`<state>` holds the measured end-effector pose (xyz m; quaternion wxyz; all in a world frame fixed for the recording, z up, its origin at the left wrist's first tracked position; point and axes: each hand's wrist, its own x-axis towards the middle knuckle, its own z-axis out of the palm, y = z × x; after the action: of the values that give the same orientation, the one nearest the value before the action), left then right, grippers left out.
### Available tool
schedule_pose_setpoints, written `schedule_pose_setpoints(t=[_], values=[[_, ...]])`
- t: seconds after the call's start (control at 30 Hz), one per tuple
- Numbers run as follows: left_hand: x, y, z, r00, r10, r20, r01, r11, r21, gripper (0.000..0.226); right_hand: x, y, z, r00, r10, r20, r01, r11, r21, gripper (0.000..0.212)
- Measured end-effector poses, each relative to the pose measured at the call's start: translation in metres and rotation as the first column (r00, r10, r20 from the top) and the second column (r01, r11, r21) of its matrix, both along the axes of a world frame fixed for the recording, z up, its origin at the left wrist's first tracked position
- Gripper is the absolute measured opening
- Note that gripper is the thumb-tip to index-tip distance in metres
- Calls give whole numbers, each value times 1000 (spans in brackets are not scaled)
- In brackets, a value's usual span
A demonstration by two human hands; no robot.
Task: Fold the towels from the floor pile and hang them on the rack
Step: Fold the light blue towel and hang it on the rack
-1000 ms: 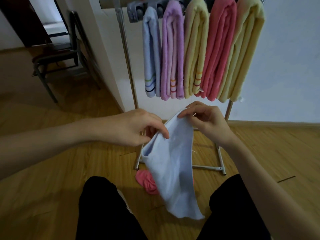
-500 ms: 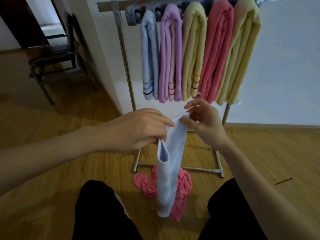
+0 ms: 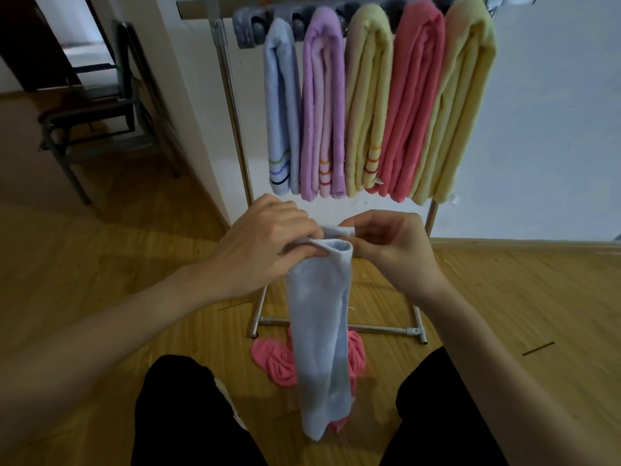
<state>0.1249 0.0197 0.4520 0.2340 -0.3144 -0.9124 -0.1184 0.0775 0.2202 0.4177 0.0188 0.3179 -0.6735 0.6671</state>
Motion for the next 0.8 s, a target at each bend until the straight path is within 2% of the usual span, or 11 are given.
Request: schedule_pose_setpoints(t=[0.13, 0.3, 0.5, 0.67, 0.8], values=[[0, 4, -5, 999, 28, -26, -26, 997, 74, 36, 1, 1, 1, 995, 46, 91, -40, 997, -62, 11], [-1, 10, -8, 992, 69, -106, -55, 990, 131, 27, 4, 3, -1, 981, 107, 161, -90, 990, -105, 9], [-3, 15, -10, 985, 143, -95, -122, 972, 202, 26, 3, 5, 1, 968, 128, 217, -105, 988, -117, 11], [-8, 17, -10, 979, 178, -103, -145, 954, 263, 24, -3, 8, 1, 950, 176, 257, -141, 979, -147, 26], [-15, 16, -6, 977, 180, -115, -143, 951, 276, 25, -2, 1, 1, 958, 122, 259, -73, 978, -194, 27]])
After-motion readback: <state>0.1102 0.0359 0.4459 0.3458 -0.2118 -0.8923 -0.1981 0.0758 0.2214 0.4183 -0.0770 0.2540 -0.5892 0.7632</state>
